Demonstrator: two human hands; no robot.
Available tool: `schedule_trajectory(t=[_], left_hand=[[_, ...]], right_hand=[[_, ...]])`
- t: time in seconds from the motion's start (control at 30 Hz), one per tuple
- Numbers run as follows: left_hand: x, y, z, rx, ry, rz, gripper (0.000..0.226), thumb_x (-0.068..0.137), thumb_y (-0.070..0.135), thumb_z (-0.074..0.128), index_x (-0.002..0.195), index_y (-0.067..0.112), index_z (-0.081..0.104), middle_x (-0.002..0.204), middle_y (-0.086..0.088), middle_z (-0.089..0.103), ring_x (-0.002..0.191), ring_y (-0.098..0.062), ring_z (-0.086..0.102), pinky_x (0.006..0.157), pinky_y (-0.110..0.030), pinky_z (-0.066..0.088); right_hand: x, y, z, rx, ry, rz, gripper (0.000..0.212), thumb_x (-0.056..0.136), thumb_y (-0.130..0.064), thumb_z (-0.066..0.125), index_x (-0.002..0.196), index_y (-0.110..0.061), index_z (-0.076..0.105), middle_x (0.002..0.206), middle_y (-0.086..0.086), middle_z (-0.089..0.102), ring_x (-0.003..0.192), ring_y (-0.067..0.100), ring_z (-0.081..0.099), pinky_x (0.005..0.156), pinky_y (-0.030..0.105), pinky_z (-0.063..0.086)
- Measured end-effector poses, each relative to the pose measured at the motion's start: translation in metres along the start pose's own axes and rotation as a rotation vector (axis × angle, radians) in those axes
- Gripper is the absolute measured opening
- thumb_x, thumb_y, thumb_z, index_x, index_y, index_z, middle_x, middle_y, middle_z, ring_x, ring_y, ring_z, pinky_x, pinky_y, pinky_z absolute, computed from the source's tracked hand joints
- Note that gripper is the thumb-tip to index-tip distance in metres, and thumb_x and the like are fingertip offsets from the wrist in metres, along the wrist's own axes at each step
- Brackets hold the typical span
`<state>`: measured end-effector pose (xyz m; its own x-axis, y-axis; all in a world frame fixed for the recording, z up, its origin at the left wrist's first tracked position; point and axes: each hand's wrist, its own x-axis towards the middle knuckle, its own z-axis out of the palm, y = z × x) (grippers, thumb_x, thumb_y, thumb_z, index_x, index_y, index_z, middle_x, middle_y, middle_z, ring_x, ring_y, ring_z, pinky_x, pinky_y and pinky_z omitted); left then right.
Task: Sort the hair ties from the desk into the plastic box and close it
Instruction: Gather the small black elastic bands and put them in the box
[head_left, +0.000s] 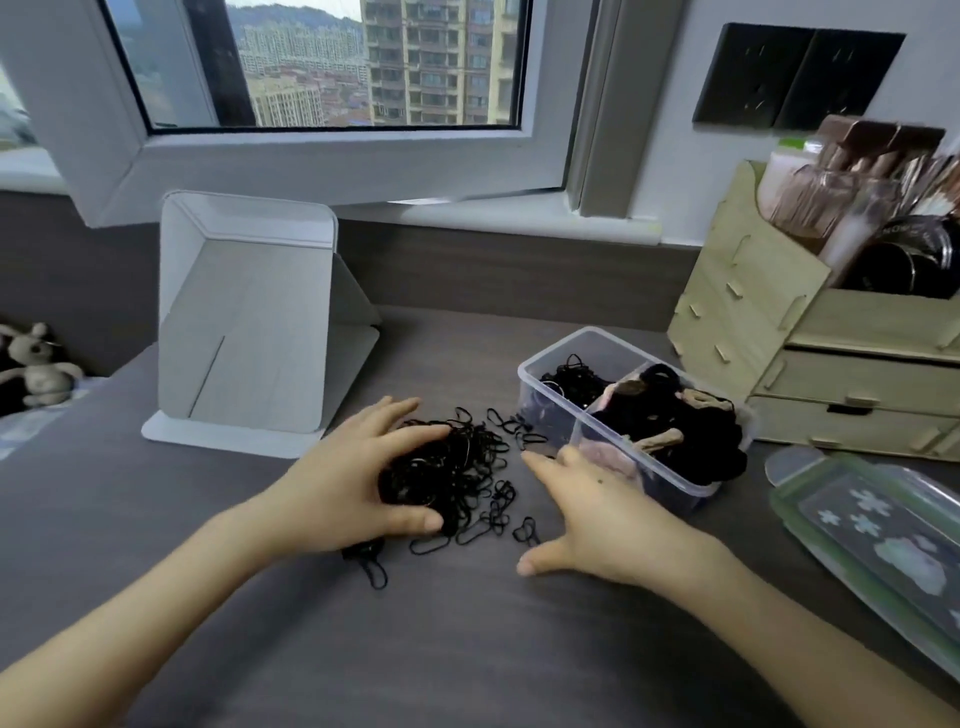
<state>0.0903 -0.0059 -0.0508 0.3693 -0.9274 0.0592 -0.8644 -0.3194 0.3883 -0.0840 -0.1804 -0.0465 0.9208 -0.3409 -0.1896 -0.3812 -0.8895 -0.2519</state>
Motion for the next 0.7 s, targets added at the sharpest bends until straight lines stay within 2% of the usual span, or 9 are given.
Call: schedule_trajectory(t=[0.03,0.1,0.17,0.27,0.37,0.5,0.6,0.7], left_hand=[[-0.012,-0.007,0.008,0.036,-0.031,-0.002,0.094,0.056,0.081,0.05,0.137,0.057,0.008,0.154,0.014,0.004,0.145,-0.011,-0.003,0.115,-0.027,0.009],[-0.027,-0.017,0.024,0.117,-0.046,-0.018,0.097,0.055,0.088,0.039,0.132,0.059,-0.012,0.156,0.008,-0.011,0.143,-0.015,-0.019,0.116,-0.029,-0.002],[-0.028,-0.022,0.034,0.146,-0.007,-0.07,0.103,0.055,0.09,0.034,0.133,0.053,-0.02,0.157,0.002,-0.012,0.142,-0.019,-0.021,0.118,-0.035,-0.004],[-0.013,-0.022,0.042,0.14,0.054,-0.118,0.107,0.055,0.089,0.032,0.133,0.045,-0.026,0.158,-0.003,-0.008,0.145,-0.022,-0.014,0.119,-0.042,-0.001],[0.005,-0.018,0.044,0.043,0.056,-0.092,0.113,0.055,0.088,0.038,0.139,0.039,-0.017,0.159,-0.006,-0.002,0.146,-0.023,-0.009,0.119,-0.042,-0.001],[0.016,-0.015,0.045,-0.115,0.084,-0.043,0.107,0.064,0.073,0.053,0.146,0.032,-0.002,0.159,-0.004,0.004,0.146,-0.02,-0.005,0.12,-0.039,-0.001],[0.016,-0.015,0.046,-0.14,0.12,-0.005,0.099,0.071,0.061,0.062,0.147,0.029,0.007,0.158,-0.001,0.01,0.146,-0.016,-0.001,0.12,-0.036,0.0],[0.014,-0.013,0.046,-0.135,0.139,0.022,0.095,0.071,0.059,0.064,0.146,0.027,0.016,0.154,0.002,0.025,0.144,-0.014,0.015,0.115,-0.022,0.008]], right_hand=[[0.005,-0.001,0.006,0.018,-0.003,0.008,0.109,0.062,-0.06,0.072,0.146,-0.027,0.011,0.14,0.005,0.03,0.129,0.025,0.035,0.101,0.038,0.036],[0.017,-0.004,0.012,0.069,0.026,0.006,0.116,0.059,-0.062,0.073,0.146,-0.027,0.006,0.142,0.006,0.027,0.128,0.026,0.038,0.101,0.038,0.038],[0.031,-0.009,0.013,0.079,0.063,-0.005,0.12,0.056,-0.064,0.073,0.147,-0.028,0.003,0.144,0.007,0.024,0.129,0.029,0.038,0.101,0.039,0.039],[0.049,-0.021,0.01,0.039,0.054,-0.045,0.12,0.056,-0.065,0.073,0.147,-0.03,0.003,0.15,0.008,0.021,0.134,0.031,0.033,0.104,0.043,0.038],[0.056,-0.03,0.007,0.047,0.024,-0.133,0.1,0.066,-0.054,0.073,0.146,-0.027,0.02,0.146,0.005,0.031,0.13,0.027,0.038,0.103,0.038,0.038],[0.052,-0.029,0.01,0.154,0.129,-0.149,0.06,0.076,-0.036,0.071,0.131,-0.022,0.05,0.126,0.003,0.048,0.114,0.02,0.049,0.088,0.026,0.037],[0.046,-0.028,0.014,0.171,0.207,-0.134,0.042,0.081,-0.032,0.067,0.12,-0.016,0.059,0.115,0.005,0.053,0.103,0.021,0.052,0.079,0.026,0.037],[0.04,-0.027,0.014,0.196,0.251,-0.141,0.031,0.083,-0.028,0.065,0.11,-0.015,0.064,0.106,0.005,0.058,0.095,0.021,0.054,0.08,0.03,0.041]])
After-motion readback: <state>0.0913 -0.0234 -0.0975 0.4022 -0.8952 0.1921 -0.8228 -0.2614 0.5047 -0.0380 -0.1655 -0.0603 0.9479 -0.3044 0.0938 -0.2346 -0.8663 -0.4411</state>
